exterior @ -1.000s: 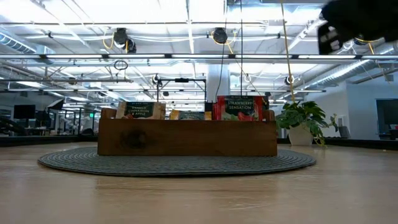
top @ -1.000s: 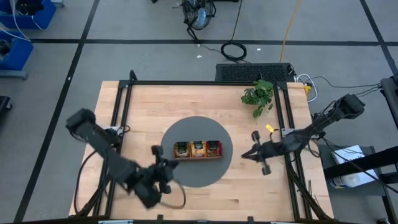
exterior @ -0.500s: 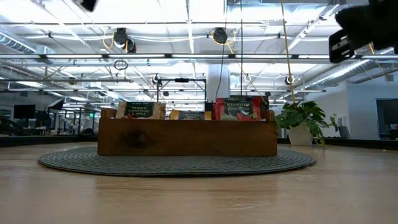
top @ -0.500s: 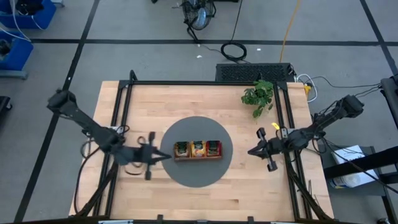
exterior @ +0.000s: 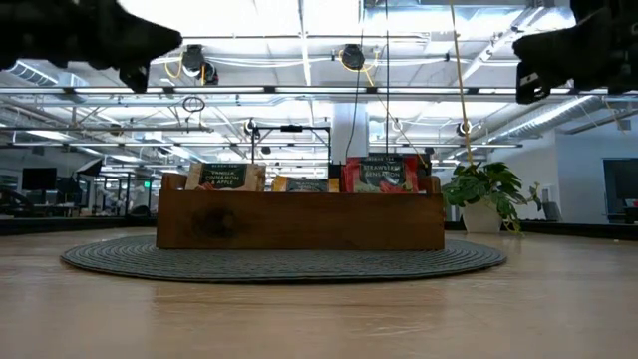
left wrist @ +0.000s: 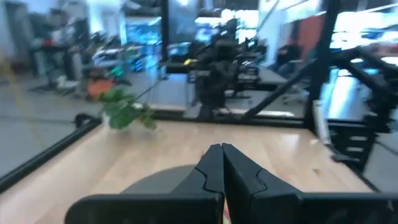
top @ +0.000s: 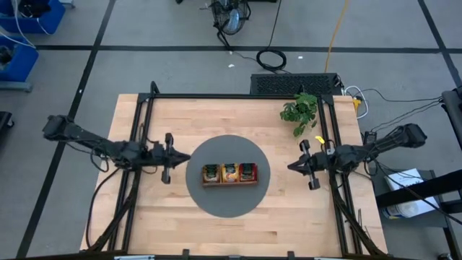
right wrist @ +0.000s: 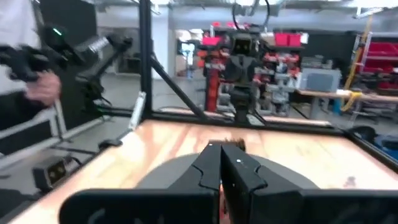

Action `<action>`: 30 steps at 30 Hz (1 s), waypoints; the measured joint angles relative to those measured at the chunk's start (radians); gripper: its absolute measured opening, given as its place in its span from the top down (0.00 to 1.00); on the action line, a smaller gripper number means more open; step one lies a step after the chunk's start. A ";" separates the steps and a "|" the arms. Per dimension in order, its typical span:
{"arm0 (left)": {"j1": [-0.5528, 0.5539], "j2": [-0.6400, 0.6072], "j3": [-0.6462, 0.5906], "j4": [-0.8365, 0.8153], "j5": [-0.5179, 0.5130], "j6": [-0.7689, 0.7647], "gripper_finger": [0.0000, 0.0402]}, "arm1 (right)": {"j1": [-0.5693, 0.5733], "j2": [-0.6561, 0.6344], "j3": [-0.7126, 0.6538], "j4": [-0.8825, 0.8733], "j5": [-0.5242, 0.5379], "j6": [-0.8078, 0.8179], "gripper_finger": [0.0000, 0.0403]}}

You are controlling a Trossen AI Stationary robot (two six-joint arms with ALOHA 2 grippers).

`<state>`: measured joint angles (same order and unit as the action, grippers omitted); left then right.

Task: Pick & Place Tea
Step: Return to Home Position

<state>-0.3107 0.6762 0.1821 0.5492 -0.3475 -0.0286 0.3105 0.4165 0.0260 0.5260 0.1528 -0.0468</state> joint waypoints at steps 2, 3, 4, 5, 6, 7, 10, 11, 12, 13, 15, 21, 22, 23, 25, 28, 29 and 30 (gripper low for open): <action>0.015 -0.025 -0.029 0.032 0.066 0.030 0.99 | -0.004 -0.011 0.000 0.001 -0.025 0.007 1.00; 0.009 -0.041 -0.049 0.048 0.079 0.057 0.99 | -0.001 -0.016 0.000 -0.001 -0.027 0.018 1.00; -0.004 -0.059 -0.068 0.052 0.079 0.081 0.99 | 0.001 -0.020 -0.001 -0.001 -0.026 0.031 1.00; -0.019 -0.077 -0.081 0.050 0.063 0.106 0.99 | 0.004 -0.024 -0.001 -0.007 -0.026 0.040 1.00; -0.039 -0.095 -0.092 0.047 0.031 0.125 0.99 | 0.006 -0.030 -0.001 -0.014 -0.026 0.044 1.00; -0.059 -0.114 -0.106 0.040 -0.011 0.137 1.00 | 0.008 -0.035 -0.001 -0.016 -0.026 0.044 1.00; -0.128 -0.173 -0.145 0.010 -0.133 0.174 1.00 | 0.008 -0.060 -0.001 -0.048 -0.026 0.043 1.00; -0.153 -0.191 -0.151 -0.003 -0.164 0.192 1.00 | 0.008 -0.068 -0.001 -0.060 -0.026 0.043 1.00; -0.179 -0.210 -0.155 -0.017 -0.189 0.212 1.00 | 0.008 -0.077 -0.001 -0.072 -0.025 0.042 1.00; -0.205 -0.230 -0.156 -0.028 -0.209 0.238 1.00 | 0.008 -0.087 -0.001 -0.084 -0.025 0.040 1.00; -0.254 -0.267 -0.156 -0.028 -0.244 0.305 1.00 | 0.008 -0.104 -0.001 -0.110 -0.024 0.038 1.00; -0.298 -0.426 -0.155 -0.030 -0.387 0.508 1.00 | 0.003 -0.144 -0.002 -0.141 -0.022 0.061 1.00; -0.290 -0.459 -0.155 -0.039 -0.386 0.535 1.00 | 0.003 -0.150 -0.002 -0.150 -0.021 0.050 1.00; -0.280 -0.490 -0.155 -0.047 -0.383 0.557 1.00 | 0.003 -0.155 -0.002 -0.156 -0.020 0.037 1.00; -0.248 -0.564 -0.148 -0.080 -0.360 0.582 1.00 | 0.003 -0.160 -0.002 -0.158 -0.004 0.026 1.00; -0.182 -0.663 -0.123 -0.220 -0.282 0.559 1.00 | -0.001 -0.160 -0.002 -0.150 0.028 0.025 1.00; -0.159 -0.675 -0.114 -0.280 -0.261 0.523 1.00 | -0.006 -0.160 -0.002 -0.150 0.028 0.025 1.00; -0.134 -0.667 -0.101 -0.338 -0.242 0.482 1.00 | -0.012 -0.160 -0.002 -0.149 0.028 0.026 1.00</action>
<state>-0.4451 0.0093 0.0806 0.2116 -0.5896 0.4532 0.2989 0.2563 0.0242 0.3770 0.1808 -0.0203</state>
